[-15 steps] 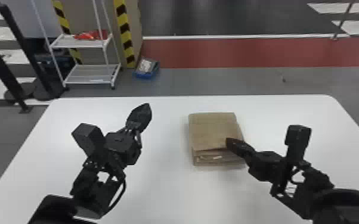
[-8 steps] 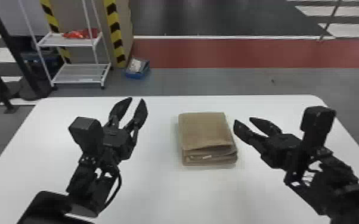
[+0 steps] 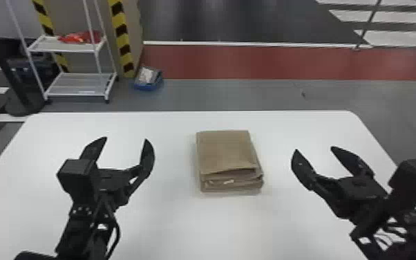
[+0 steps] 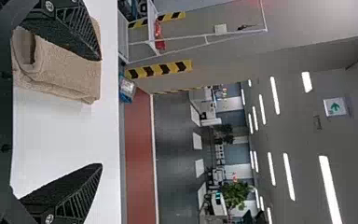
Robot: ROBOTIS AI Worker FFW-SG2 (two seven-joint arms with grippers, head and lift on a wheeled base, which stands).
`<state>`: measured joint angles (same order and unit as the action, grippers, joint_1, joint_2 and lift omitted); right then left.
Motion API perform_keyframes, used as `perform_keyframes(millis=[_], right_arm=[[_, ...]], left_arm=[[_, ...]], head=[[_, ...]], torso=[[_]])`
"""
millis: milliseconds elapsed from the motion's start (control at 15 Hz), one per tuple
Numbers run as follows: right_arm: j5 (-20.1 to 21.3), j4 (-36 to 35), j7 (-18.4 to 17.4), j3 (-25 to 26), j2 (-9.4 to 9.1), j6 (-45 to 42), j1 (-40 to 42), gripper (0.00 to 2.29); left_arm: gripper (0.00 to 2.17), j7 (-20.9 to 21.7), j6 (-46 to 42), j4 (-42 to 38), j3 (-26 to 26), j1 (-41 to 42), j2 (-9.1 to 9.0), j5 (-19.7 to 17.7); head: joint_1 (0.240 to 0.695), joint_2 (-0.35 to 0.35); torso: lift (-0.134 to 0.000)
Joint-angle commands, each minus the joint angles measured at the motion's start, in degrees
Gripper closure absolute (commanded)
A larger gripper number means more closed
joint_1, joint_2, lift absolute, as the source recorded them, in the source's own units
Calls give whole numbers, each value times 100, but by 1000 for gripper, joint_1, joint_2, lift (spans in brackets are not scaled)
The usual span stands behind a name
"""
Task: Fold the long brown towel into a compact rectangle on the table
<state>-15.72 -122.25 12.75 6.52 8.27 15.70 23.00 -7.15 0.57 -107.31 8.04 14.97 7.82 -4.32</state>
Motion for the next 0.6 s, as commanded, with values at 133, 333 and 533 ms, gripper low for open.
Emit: perform_keyframes(millis=[133,333,533], right_arm=[[7,-70,-1,7,-36,-414,205,70],[34,61,-1,-10,-36,-431,161,70],[-2,114,-18,16,-44,-431,161,70]], left_arm=[[46,73,-26,-106,-66,234,-17,-95],[46,135,-43,-290,-101,419,-17,-95],[46,161,-61,-370,-180,524,-8,-95]], head=[[695,-49],[695,-48],[695,-49]], torso=[[-119],[-119],[-119]])
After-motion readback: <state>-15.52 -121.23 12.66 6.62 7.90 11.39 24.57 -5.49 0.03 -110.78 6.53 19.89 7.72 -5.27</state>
